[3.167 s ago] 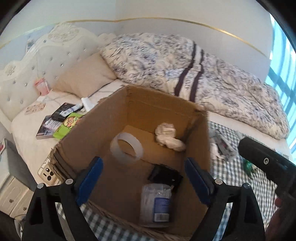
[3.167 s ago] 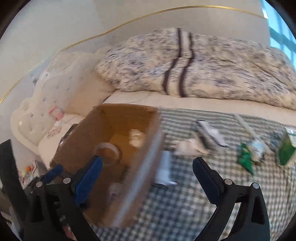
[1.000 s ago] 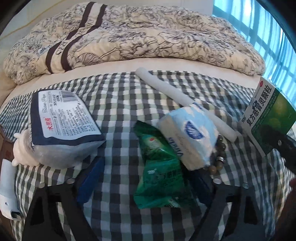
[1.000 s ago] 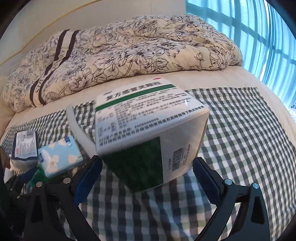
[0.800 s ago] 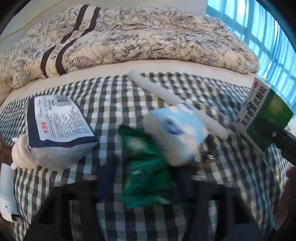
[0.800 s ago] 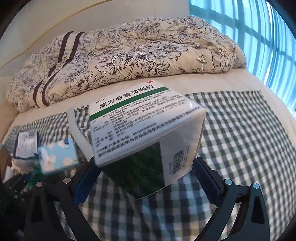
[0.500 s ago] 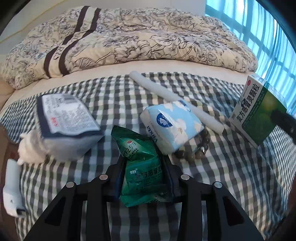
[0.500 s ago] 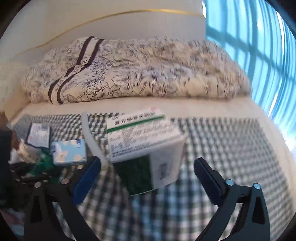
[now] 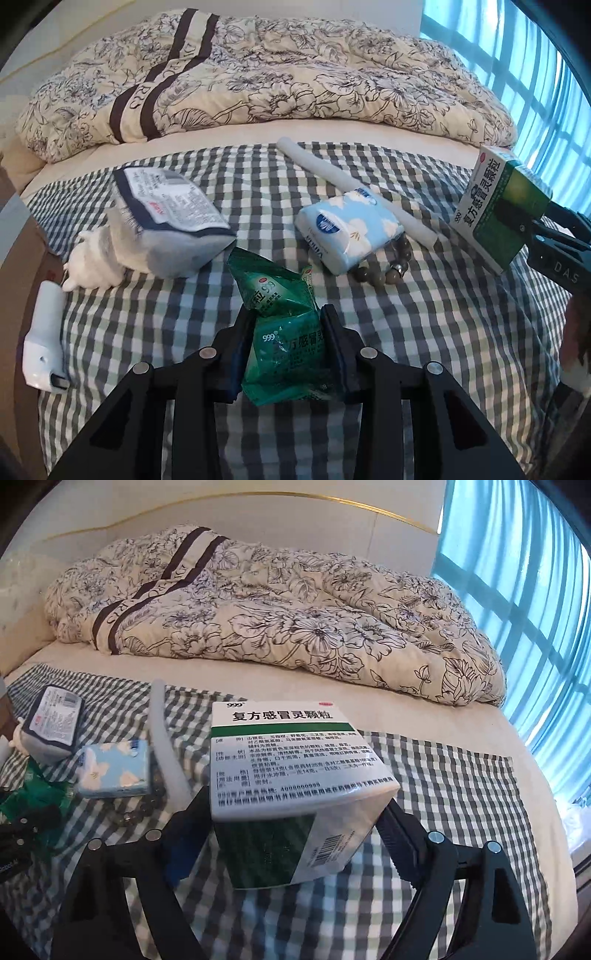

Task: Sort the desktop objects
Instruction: 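Grasp the green medicine box with the right tool while the left tool grasps the green packet, then carry the medicine box and green packet into the cardboard box and release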

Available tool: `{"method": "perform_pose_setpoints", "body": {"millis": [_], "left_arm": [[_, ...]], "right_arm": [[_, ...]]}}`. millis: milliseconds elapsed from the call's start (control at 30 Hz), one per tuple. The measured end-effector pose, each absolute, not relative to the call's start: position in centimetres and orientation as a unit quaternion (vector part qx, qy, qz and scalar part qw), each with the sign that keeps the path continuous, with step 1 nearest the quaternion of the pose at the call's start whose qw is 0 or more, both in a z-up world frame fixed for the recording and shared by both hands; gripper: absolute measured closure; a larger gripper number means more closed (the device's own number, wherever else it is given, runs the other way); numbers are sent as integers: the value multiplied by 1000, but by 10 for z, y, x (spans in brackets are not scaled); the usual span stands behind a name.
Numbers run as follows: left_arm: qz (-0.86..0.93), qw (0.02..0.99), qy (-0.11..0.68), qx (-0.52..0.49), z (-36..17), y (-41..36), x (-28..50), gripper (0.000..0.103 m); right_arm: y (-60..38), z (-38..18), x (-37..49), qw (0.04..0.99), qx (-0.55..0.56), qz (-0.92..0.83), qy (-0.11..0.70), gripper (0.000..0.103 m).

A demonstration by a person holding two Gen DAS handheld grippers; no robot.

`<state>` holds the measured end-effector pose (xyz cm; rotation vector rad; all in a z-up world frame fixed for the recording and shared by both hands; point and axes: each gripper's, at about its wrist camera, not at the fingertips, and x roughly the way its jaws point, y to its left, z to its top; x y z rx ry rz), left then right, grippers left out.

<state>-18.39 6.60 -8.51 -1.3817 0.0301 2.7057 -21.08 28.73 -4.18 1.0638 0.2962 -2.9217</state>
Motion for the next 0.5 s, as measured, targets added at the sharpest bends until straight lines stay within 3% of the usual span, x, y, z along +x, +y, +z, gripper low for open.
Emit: {"method": "perform_pose_setpoints", "body": {"millis": [267,500], "left_arm": [[895,37,4,-444,-64,47,-157,66],[910,31,-8,-413,-24,28,-122,66]], "right_arm": [[288,-11,-167,39,338,-940,1,21],[263,13,-109,41,333,-942,0,21]]}}
